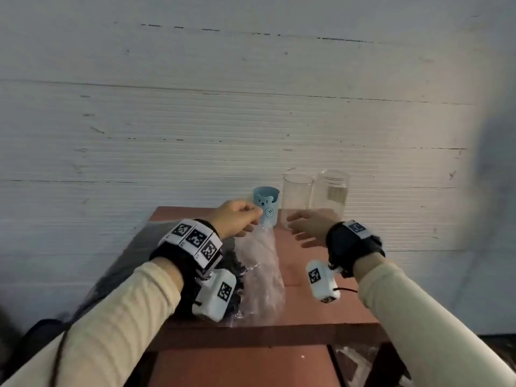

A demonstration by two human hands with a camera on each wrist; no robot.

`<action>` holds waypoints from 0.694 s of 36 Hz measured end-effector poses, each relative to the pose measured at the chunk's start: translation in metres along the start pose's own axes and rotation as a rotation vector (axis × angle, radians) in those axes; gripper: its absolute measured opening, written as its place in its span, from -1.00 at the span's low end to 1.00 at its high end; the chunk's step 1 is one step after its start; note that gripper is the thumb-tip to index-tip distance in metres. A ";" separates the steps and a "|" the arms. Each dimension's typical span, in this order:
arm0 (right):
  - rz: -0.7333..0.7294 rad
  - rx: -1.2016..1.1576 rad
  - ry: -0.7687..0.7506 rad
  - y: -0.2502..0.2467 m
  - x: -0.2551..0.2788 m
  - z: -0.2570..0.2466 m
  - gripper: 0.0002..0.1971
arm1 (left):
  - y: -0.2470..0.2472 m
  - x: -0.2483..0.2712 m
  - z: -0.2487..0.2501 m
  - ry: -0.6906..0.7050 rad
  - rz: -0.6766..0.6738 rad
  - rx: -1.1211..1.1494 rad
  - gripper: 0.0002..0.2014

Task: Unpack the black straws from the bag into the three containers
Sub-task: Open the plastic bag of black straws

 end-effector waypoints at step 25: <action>-0.103 -0.068 -0.237 0.036 -0.003 -0.038 -0.71 | 0.004 0.002 -0.011 0.015 -0.017 -0.205 -0.53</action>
Point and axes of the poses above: each hand's wrist, its own x-axis away from the middle knuckle, its own y-axis out of the palm, z = x × y, the point moved 7 cm from there along -x, towards the middle knuckle, and after that the axes turned 5 degrees about z, right-handed, at the moved point
